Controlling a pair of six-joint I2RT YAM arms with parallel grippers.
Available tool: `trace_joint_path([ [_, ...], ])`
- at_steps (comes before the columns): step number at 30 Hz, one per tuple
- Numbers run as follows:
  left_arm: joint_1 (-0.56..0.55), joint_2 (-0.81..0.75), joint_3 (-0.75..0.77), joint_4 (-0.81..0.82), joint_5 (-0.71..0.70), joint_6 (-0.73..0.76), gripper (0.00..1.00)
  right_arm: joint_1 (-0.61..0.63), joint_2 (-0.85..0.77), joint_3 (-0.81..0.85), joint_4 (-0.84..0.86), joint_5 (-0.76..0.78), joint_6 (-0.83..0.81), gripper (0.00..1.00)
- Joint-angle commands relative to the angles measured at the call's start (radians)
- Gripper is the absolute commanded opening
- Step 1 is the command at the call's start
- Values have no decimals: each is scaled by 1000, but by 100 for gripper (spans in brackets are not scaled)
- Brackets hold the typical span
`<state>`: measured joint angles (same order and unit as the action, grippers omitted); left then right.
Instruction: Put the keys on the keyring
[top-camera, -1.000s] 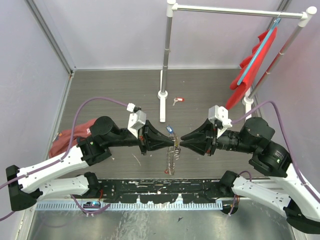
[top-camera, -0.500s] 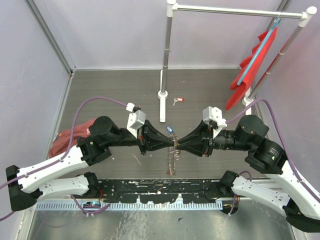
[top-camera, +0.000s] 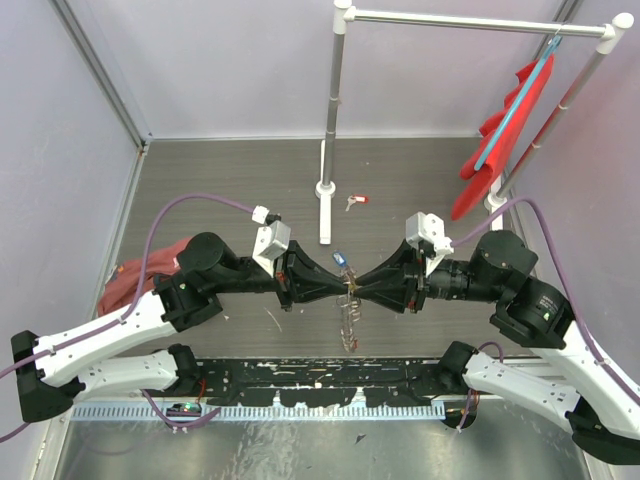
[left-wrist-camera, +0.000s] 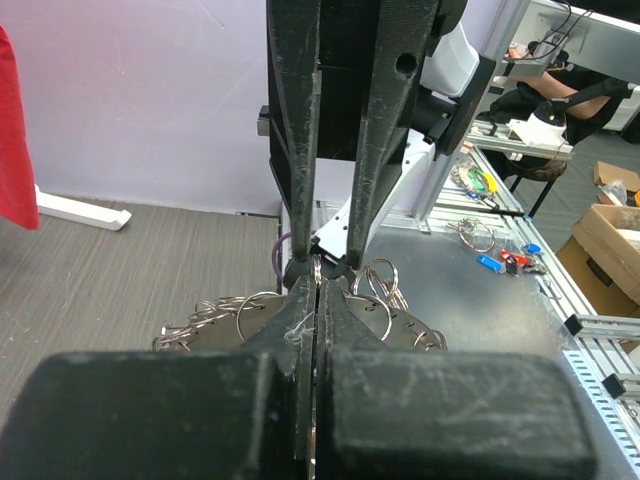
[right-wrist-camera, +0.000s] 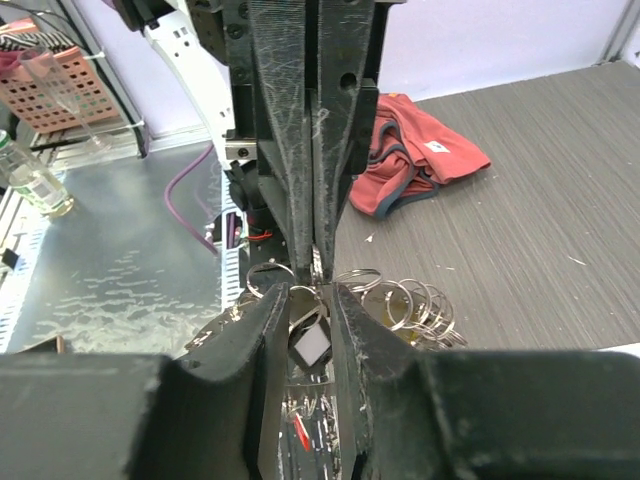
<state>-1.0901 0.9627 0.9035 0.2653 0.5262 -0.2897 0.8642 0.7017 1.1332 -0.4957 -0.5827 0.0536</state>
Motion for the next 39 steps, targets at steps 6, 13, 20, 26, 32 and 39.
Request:
trace_joint_path([
  [6, -5, -18, 55, 77, 12, -2, 0, 1, -34, -8, 39, 93, -8, 32],
  [13, -4, -14, 62, 78, 12, 0, 0, 1, 29, 3, 13, -11, -13, 31],
  [20, -4, -15, 63, 74, 11, 1, 0, 1, 39, 4, 16, -31, -16, 20],
  [26, -4, -5, 64, 74, 14, 1, 0, 1, 30, 5, 27, -31, -9, 20],
  [32, -4, 2, 64, 74, 20, 0, 0, 1, 28, 1, 33, -31, -6, 21],
  [39, -4, 5, 62, 72, 21, 0, 0, 1, 25, -3, 38, -27, -2, 16],
])
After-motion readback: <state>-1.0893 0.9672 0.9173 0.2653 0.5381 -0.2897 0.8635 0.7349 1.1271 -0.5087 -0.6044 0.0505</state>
